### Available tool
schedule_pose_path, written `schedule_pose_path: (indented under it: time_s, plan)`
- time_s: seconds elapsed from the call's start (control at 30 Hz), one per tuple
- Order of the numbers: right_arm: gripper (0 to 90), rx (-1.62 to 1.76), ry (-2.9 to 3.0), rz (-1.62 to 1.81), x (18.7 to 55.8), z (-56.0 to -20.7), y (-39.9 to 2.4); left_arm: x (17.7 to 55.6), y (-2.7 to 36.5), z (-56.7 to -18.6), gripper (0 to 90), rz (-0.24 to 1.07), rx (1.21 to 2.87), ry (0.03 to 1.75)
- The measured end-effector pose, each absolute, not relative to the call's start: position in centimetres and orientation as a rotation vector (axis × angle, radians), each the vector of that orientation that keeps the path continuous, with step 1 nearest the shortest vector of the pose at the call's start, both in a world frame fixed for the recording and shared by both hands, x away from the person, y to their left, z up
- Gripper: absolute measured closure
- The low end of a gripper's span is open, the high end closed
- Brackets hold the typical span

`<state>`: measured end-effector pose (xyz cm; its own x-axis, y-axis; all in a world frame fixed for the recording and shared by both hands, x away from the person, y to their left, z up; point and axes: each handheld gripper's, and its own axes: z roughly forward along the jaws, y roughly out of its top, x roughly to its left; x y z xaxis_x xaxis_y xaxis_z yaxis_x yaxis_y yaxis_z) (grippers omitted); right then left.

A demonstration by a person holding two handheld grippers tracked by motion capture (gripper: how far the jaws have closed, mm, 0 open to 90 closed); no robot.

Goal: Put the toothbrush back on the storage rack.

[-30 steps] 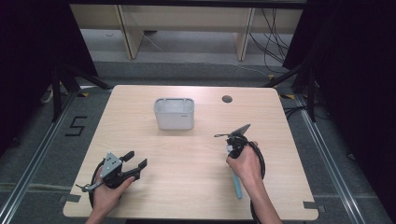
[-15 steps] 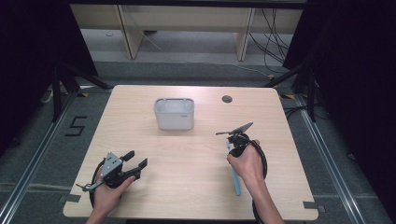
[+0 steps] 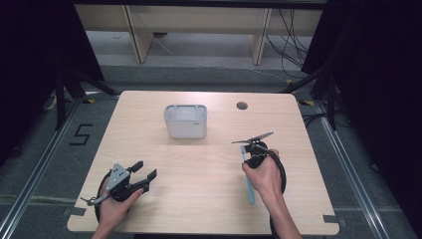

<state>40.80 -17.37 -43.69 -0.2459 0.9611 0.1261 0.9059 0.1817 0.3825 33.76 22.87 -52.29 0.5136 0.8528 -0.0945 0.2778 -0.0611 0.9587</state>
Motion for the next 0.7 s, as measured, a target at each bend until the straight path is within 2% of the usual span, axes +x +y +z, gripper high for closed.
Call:
schedule_pose_path:
  time_s: [0.7]
  plan:
    - [79.7, 1.666, 2.228, 0.814, 39.87, -42.84, -17.63, 33.74, 22.77, -52.36, 34.8, 0.622, 1.601, 0.973]
